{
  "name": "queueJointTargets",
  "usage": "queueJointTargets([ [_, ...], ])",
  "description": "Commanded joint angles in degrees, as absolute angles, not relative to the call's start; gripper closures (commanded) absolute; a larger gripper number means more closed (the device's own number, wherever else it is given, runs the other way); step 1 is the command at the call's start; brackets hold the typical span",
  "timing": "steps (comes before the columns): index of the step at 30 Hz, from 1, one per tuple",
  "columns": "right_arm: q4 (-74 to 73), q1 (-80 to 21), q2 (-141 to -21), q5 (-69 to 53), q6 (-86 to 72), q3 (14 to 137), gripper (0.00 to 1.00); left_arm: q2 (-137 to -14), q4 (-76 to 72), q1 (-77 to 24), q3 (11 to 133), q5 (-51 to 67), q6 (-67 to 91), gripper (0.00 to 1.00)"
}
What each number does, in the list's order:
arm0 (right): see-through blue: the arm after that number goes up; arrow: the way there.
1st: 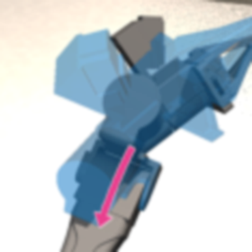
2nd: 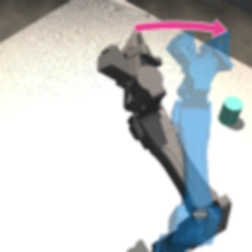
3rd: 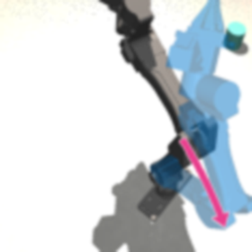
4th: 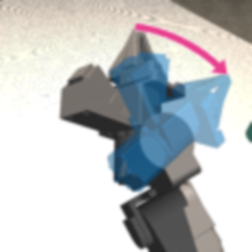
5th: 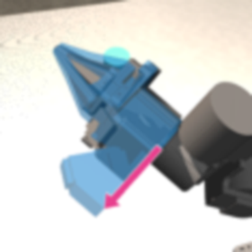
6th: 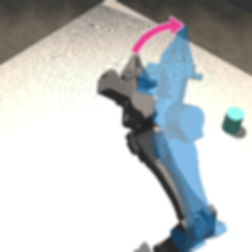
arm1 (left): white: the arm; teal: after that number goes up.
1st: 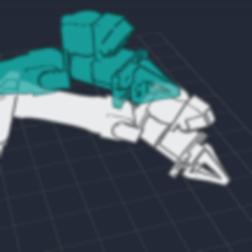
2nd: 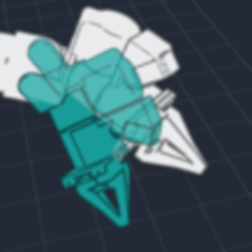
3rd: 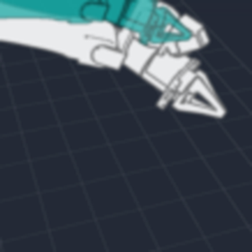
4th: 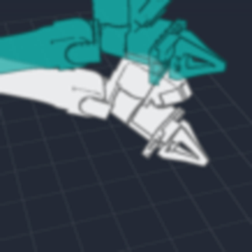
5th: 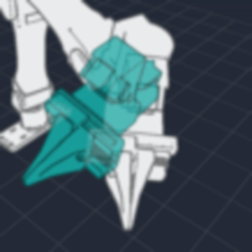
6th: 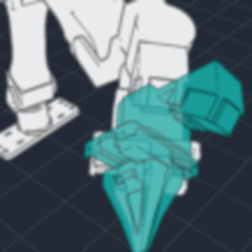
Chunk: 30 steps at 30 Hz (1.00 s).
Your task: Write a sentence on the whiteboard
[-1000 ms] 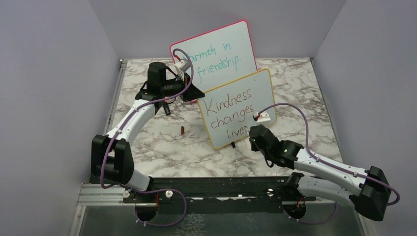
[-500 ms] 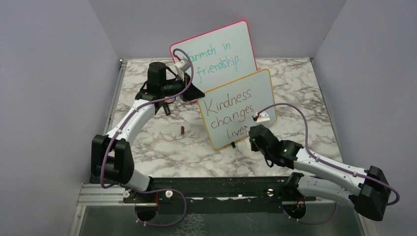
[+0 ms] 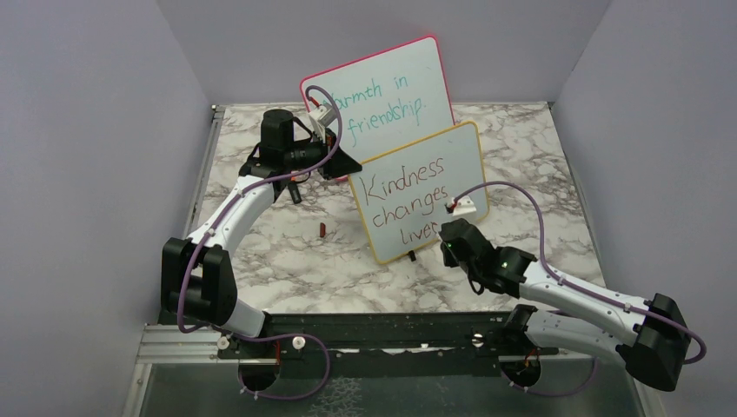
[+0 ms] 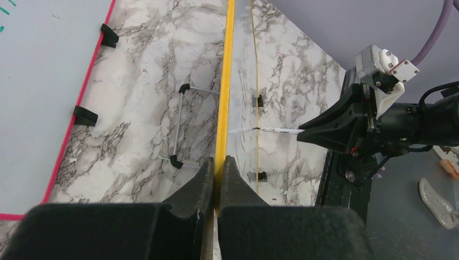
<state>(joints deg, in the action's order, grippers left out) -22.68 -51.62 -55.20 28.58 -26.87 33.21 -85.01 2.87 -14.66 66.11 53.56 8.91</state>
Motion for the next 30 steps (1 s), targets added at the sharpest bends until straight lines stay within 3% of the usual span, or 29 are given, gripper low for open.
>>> queueJointTargets([
  [1,-20.3,-51.4,-55.6,24.0,-26.5,34.4,0.99,-87.5,7.9,-16.3,65.3,52.1,7.1,1.00],
  [9,-21.7,-51.4,-55.6,24.5,-26.6,34.7,1.00,-87.2,7.9,-16.3,65.3,51.9,7.0,1.00],
  [21,-26.0,-50.9,-52.1,35.9,-29.2,35.3,0.99,-87.1,8.0,-16.3,65.3,51.9,7.0,1.00],
  [30,-23.3,-49.0,-52.1,35.0,-29.3,33.7,0.99,-87.3,7.9,-16.3,65.3,51.9,6.9,1.00],
])
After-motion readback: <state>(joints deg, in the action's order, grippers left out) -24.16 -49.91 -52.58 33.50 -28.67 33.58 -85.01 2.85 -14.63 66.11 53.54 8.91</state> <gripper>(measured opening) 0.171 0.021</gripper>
